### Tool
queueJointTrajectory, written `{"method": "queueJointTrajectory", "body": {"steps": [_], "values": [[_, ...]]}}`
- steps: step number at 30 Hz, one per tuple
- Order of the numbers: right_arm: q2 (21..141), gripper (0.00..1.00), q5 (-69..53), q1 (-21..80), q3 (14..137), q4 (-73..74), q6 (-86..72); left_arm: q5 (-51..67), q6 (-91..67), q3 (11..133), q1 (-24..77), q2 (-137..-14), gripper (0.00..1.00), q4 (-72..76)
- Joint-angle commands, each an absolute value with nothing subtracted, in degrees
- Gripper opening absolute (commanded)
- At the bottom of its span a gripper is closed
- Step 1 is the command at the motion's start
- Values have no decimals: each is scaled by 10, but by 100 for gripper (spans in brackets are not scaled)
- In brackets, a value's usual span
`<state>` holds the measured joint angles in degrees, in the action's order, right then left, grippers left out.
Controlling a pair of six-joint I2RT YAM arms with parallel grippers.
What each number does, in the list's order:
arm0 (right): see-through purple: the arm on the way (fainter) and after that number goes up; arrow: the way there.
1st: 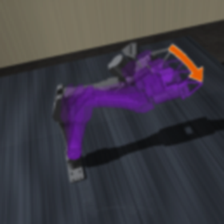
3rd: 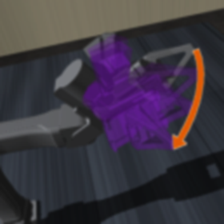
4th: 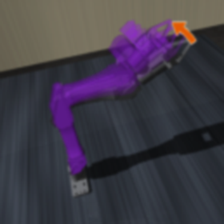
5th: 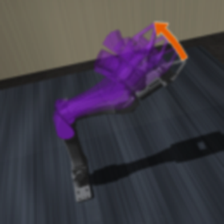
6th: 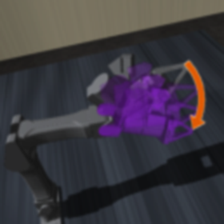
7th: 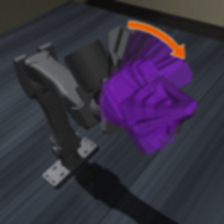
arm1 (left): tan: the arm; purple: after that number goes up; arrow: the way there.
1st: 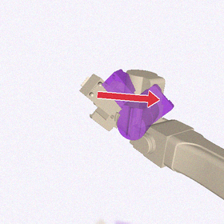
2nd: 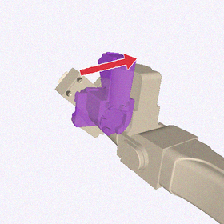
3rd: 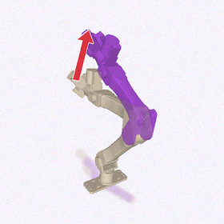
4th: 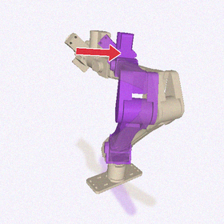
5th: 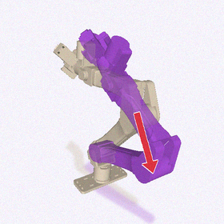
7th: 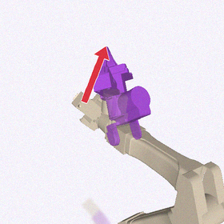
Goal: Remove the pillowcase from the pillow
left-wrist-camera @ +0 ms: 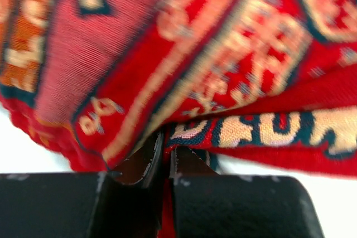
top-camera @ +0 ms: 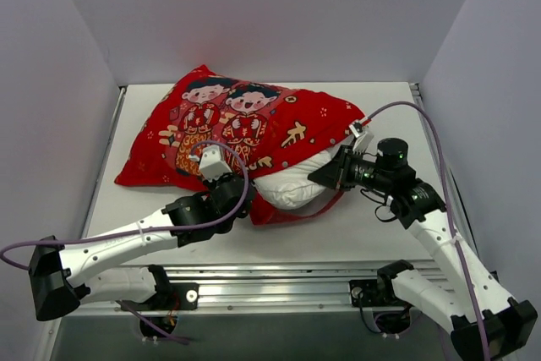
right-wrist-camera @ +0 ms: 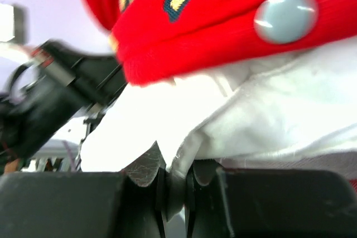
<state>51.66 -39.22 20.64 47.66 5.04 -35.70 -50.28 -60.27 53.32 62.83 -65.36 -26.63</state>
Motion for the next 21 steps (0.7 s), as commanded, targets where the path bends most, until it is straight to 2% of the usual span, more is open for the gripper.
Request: {"method": "queueJointTrajectory", "body": {"steps": [1, 5, 11, 16, 20, 21], "values": [[447, 0, -484, 187, 503, -11, -374, -671, -627, 456, 585, -667, 10, -335], [426, 0, -519, 190, 522, 83, -317, -646, -669, 434, 584, -675, 16, -333], [392, 0, -555, 200, 509, 187, -215, -592, -689, 381, 584, -676, 32, -267], [396, 0, -547, 212, 459, 183, -219, -541, -643, 360, 583, -710, 55, -154], [406, 0, -520, 261, 427, 144, -252, -505, -581, 365, 567, -769, 63, -65], [410, 0, -489, 301, 419, 135, -259, -496, -545, 367, 562, -778, 63, -45]]}}
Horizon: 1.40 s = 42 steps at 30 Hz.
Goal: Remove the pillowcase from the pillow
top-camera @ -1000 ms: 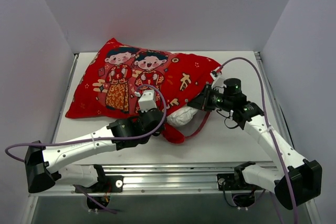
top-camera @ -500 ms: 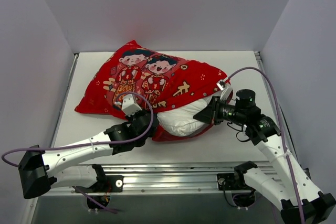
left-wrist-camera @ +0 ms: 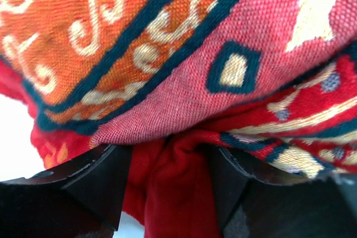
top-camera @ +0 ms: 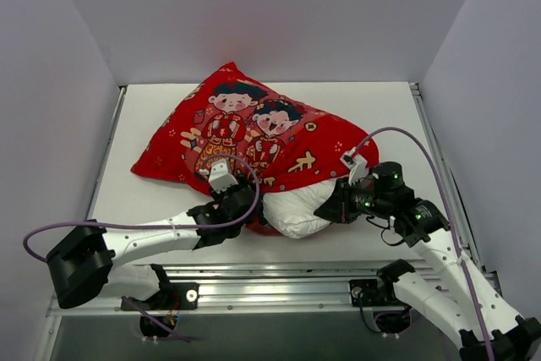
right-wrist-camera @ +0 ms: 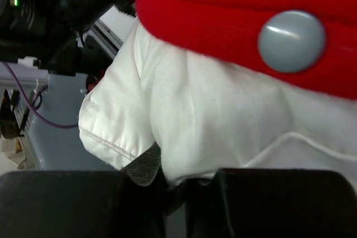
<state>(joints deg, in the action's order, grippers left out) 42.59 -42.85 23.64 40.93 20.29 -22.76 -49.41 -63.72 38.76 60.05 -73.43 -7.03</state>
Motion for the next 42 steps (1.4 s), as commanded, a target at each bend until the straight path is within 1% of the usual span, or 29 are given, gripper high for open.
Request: {"method": "queueJointTrajectory", "body": {"steps": [1, 5, 6, 7, 9, 10, 13, 14, 16, 17, 19, 21, 23, 24, 27, 31, 34, 35, 37, 38, 40, 41, 42], "values": [[413, 0, -473, 323, 416, 120, -267, -472, -525, 367, 556, -785, 64, 7], [444, 0, -395, 442, 403, 68, -327, -426, -462, 368, 519, -815, 64, 101], [450, 0, -350, 472, 404, 61, -333, -416, -445, 370, 512, -816, 64, 108], [457, 0, -324, 534, 409, 56, -337, -404, -434, 373, 507, -817, 64, 124], [486, 0, -277, 598, 426, 49, -342, -379, -413, 374, 499, -808, 64, 127], [498, 0, -239, 658, 432, 39, -344, -374, -412, 376, 498, -802, 64, 113], [560, 0, -194, 741, 452, 5, -345, -359, -407, 368, 498, -754, 64, 91], [598, 0, -193, 750, 460, -18, -342, -361, -407, 361, 497, -745, 64, 91], [638, 0, -191, 758, 472, -42, -330, -374, -408, 337, 483, -730, 65, 98], [673, 0, -183, 758, 489, -44, -321, -373, -407, 331, 474, -719, 65, 103], [702, 0, -157, 756, 517, -27, -279, -352, -404, 327, 437, -717, 65, 117], [727, 0, -110, 735, 553, -10, -259, -332, -392, 341, 416, -727, 65, 127], [735, 0, -112, 703, 560, -18, -245, -309, -382, 358, 386, -752, 65, 130], [737, 0, -120, 670, 558, -29, -245, -296, -372, 365, 375, -764, 65, 134], [762, 0, -134, 635, 567, -68, -237, -243, -350, 403, 328, -809, 66, 158], [820, 8, -152, 628, 614, -109, -229, -179, -348, 473, 273, -871, 70, 151], [867, 20, -173, 632, 649, -106, -235, -157, -380, 504, 249, -866, 70, 132], [875, 28, -175, 635, 661, -107, -236, -153, -387, 511, 245, -861, 78, 126], [874, 34, -171, 644, 666, -109, -234, -153, -388, 519, 242, -835, 83, 90], [867, 39, -168, 645, 665, -108, -234, -153, -388, 530, 240, -825, 86, 70], [853, 44, -164, 646, 662, -105, -234, -156, -391, 541, 233, -794, 92, 5], [849, 50, -157, 645, 661, -100, -234, -156, -395, 546, 229, -783, 94, -25], [845, 53, -156, 646, 664, -86, -232, -156, -396, 551, 222, -772, 97, -62]]}}
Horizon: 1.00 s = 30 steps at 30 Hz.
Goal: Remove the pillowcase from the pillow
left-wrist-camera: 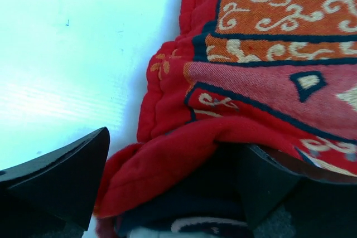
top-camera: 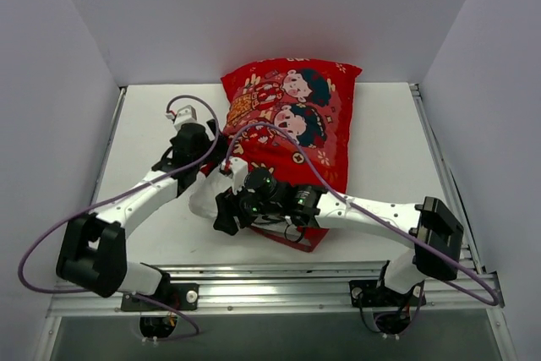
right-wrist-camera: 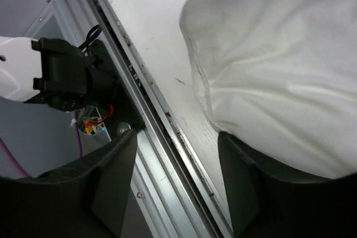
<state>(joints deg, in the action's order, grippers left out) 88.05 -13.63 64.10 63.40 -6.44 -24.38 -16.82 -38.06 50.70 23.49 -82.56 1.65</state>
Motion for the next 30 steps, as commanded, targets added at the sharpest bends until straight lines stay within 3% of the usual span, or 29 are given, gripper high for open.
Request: {"method": "queueJointTrajectory", "body": {"steps": [1, 4, 8, 20, 24, 28, 30], "values": [[841, 57, -156, 646, 667, -77, -226, -155, -398, 552, 216, -750, 97, -75], [836, 69, -179, 647, 674, -58, -206, -143, -405, 545, 202, -705, 96, -113], [810, 73, -185, 644, 679, -33, -185, -128, -407, 535, 193, -643, 94, -170], [666, 79, 112, 609, 667, 148, -179, -12, -404, 564, 193, -461, 94, -427], [627, 81, 167, 567, 638, 170, -193, 115, -444, 498, 201, -445, 95, -429], [592, 81, 155, 499, 595, 172, -208, 131, -504, 424, 240, -405, 100, -394], [582, 81, 124, 462, 564, 160, -209, 123, -523, 404, 256, -403, 95, -379]]}}
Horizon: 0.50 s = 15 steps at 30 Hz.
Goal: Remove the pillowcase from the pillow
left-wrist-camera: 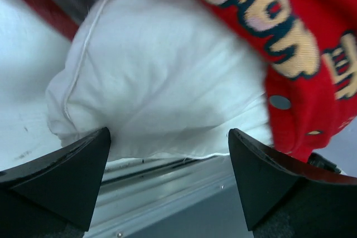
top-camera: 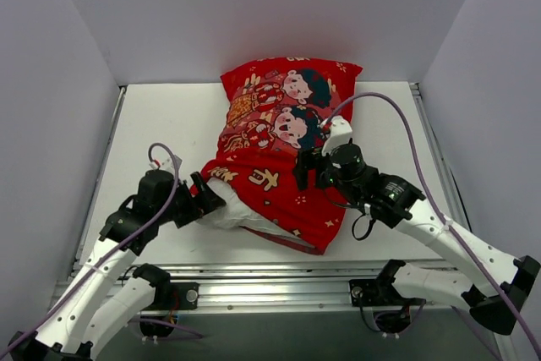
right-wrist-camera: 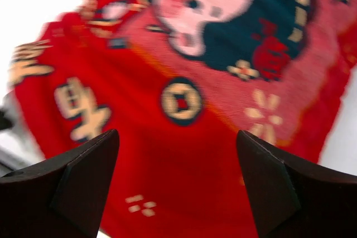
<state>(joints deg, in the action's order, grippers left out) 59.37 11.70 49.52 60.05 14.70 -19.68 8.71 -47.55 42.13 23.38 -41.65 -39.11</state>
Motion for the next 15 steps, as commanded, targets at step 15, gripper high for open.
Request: {"method": "queueJointTrajectory", "body": {"steps": [15], "values": [[641, 74, -59, 477, 465, -22, -265, 25, -441, 463, 202, -600, 82, -258]]}}
